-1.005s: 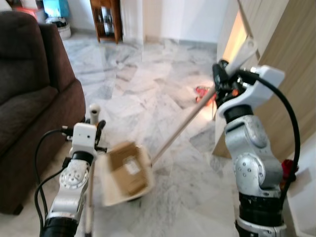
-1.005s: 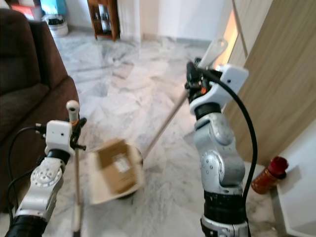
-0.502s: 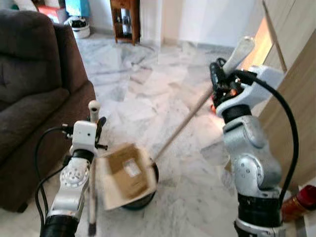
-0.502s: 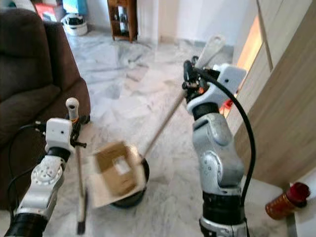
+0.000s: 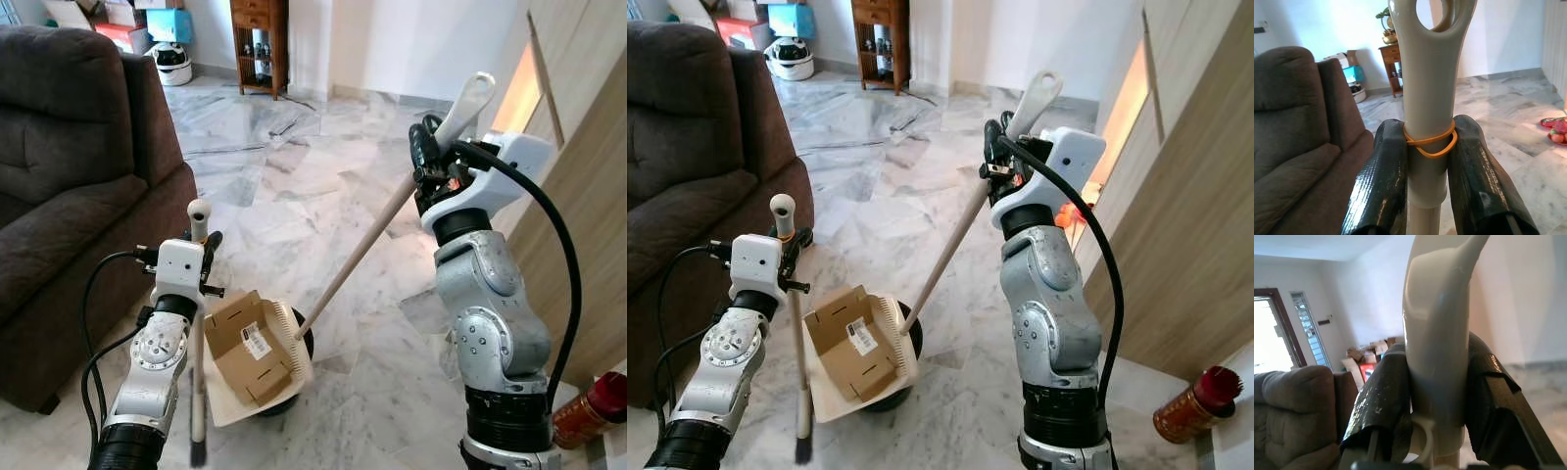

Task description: Sweep floor

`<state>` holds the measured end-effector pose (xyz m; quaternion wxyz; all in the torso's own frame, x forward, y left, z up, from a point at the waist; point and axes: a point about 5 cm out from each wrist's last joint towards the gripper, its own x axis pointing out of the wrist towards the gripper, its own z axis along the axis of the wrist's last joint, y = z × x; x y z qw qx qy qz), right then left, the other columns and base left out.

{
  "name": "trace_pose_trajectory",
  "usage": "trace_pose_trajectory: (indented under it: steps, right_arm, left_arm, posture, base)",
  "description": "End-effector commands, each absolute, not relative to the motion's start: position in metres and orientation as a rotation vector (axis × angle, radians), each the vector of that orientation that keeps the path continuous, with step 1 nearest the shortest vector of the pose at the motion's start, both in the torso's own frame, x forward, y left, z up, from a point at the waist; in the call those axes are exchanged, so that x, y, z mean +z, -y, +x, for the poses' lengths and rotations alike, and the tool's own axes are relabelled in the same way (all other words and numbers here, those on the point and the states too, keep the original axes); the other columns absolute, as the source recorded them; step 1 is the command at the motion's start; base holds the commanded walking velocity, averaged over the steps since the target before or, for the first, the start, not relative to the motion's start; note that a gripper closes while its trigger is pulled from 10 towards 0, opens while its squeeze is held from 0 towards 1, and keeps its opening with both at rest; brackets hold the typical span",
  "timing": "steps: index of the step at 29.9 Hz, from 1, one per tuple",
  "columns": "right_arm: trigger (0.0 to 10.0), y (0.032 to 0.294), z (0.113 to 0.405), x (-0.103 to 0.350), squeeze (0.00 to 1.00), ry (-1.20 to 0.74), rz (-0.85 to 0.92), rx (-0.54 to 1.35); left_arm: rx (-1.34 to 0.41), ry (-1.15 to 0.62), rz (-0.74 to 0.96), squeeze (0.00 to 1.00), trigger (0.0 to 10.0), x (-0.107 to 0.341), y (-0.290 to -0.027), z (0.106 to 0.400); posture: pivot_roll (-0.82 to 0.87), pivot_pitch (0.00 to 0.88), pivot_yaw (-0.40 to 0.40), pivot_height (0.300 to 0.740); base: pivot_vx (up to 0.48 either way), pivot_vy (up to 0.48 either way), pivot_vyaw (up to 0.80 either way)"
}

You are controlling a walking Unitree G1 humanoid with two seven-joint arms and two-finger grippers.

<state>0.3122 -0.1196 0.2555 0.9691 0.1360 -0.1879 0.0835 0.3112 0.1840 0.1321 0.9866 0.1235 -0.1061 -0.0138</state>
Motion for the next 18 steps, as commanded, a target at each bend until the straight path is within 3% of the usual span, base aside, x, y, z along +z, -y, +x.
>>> trace_pose_trajectory:
  steps: [1,18]
  right_arm:
    - [10.0,0.108,0.295,0.285,0.0,0.562,0.231,0.199]
    - [10.0,0.062,0.266,0.296,0.0,0.678,0.241,0.271]
  left_arm:
    - [-0.029,0.256,0.283,0.0,10.0,0.139,-0.184,0.311]
    - [-0.027,0.258,0.288,0.0,10.0,0.139,-0.183,0.31]
  posture:
    - [0.1,0.0,0.002,0.74]
    - [0.11,0.0,-0.006,0.74]
  base:
    - [0.0,0.0,0.0]
    - [0.0,0.0,0.0]
